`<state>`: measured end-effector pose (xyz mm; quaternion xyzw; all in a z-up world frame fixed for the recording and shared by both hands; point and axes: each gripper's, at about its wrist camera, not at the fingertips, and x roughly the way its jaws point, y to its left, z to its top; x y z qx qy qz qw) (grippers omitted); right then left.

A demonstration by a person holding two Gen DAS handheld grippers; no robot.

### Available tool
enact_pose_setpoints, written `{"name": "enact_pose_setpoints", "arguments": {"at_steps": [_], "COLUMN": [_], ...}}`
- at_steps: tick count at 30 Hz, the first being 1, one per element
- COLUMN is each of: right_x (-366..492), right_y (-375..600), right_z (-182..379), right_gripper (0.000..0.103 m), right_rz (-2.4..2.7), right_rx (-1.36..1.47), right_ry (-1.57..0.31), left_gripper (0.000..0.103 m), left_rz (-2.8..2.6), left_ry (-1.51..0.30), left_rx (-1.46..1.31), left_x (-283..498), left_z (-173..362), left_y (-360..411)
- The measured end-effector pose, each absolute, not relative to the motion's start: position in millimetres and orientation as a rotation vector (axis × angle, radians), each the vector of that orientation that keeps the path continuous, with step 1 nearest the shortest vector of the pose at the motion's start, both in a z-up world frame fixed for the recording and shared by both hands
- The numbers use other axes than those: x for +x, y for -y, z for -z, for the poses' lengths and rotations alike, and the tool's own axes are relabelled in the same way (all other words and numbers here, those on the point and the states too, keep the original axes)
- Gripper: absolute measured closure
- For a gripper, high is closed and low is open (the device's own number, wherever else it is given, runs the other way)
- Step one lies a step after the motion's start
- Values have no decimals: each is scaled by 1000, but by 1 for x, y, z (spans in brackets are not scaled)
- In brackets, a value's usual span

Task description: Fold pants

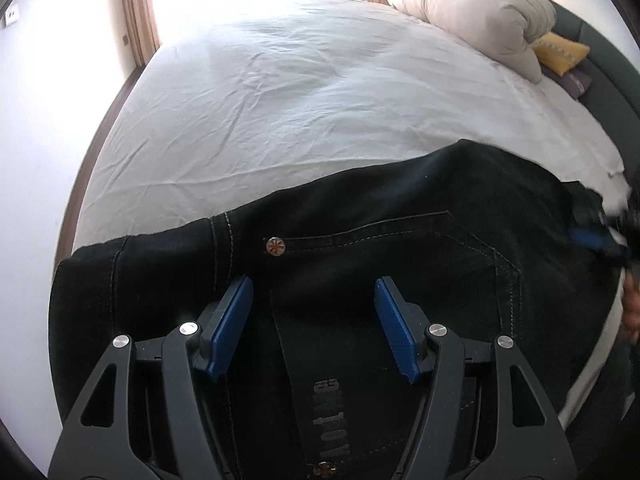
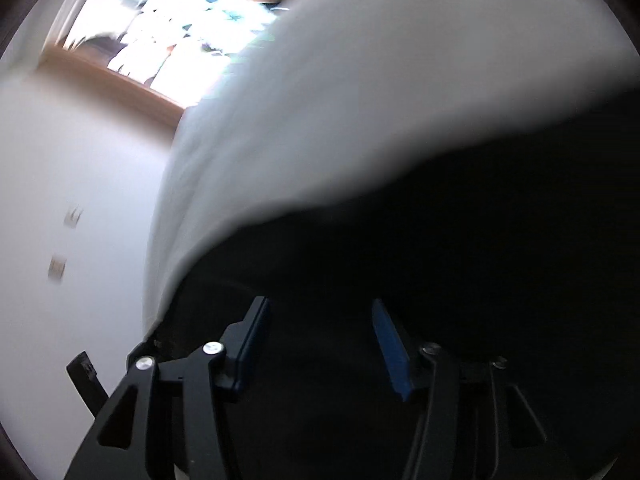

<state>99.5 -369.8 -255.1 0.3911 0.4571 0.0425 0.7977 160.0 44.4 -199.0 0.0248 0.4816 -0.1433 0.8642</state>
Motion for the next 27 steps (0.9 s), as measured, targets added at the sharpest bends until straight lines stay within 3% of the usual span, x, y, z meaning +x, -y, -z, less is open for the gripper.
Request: {"name": "enact_pose_setpoints", "arguments": {"at_steps": [1,2,7,8,9,11,16,27], "right_x": [77,51,-26,-40,-48,-55,-47,-79], "right_y": [382,402,499,521,534,553,575,593], "right_z": [263,270,270,259,249,228,216,283], "right_gripper": [86,103,103,93,77,61,60,60], "right_rz": [-86,-44,200,290,333,351,388,346], "right_rx": [880,916,1037,1035,1030,1009,1032,1378], "right_ry": [-964,-961,-853,-824,-789,-704,-653,-619], "left_gripper": [41,41,41,41,41,41,41,41], "left_rz": [304,310,273,252,239,262,441,559], "left_ry": [-1005,-1005,-1025,-1022,-1003,-944,-906,-1039], "left_rx": [60,63,93,100,100,95,139,123], "left_x": [160,159,159,158,155,148,143,152], "left_z": [200,200,189,182,174,152,132,179], "left_y": [-44,-45,-47,-45,-43,-29,41,101]}}
